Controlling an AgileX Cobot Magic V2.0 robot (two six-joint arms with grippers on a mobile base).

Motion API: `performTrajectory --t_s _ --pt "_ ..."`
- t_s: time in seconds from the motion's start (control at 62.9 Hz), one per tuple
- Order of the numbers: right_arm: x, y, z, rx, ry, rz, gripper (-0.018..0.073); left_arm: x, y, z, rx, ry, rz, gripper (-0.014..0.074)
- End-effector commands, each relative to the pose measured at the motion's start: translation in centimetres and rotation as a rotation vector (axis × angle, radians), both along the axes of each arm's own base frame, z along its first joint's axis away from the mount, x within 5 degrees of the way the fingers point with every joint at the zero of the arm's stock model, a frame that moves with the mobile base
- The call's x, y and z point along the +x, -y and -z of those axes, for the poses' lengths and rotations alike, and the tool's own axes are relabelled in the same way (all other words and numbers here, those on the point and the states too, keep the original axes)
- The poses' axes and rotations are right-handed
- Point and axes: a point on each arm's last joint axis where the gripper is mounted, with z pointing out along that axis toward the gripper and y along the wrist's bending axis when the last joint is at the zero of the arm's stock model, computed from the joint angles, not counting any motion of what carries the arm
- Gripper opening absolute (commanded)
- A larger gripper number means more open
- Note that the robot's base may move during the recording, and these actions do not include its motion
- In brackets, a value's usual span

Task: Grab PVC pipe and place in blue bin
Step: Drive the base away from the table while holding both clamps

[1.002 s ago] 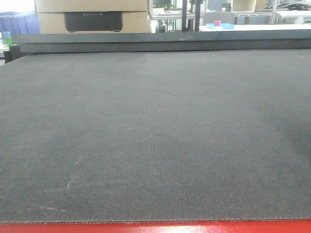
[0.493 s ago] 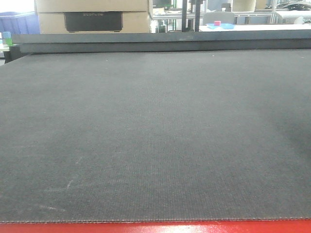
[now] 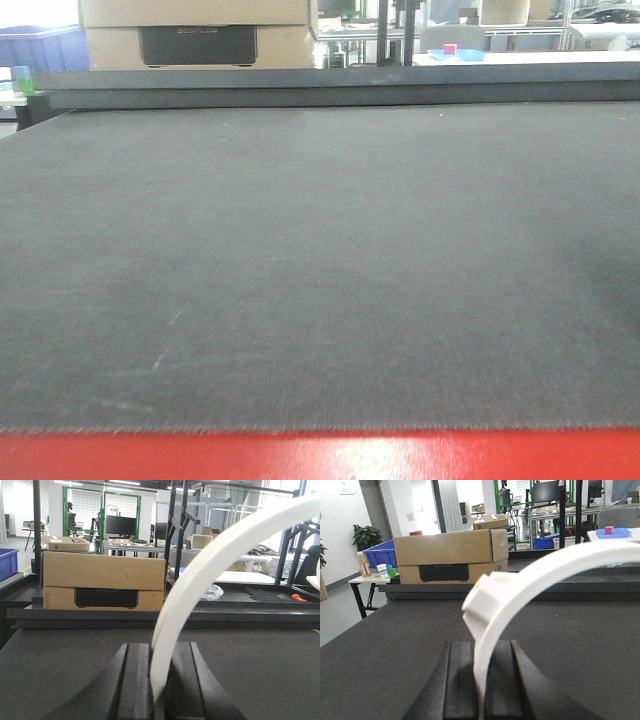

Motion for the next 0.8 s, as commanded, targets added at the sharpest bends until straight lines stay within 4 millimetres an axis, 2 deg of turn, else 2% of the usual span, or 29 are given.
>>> performTrajectory --t_s 0.0,0.779 --pt "-0.22 0.05 -0.21 -0.009 0.028 0.001 -0.016 -0.31 0.02 -0.47 -0.005 0.041 0.007 -0.0111" --pt "-0.22 0.05 -0.21 -0.009 0.028 0.001 -0.016 -0.31 0.02 -0.47 -0.005 0.041 0.007 -0.0111"
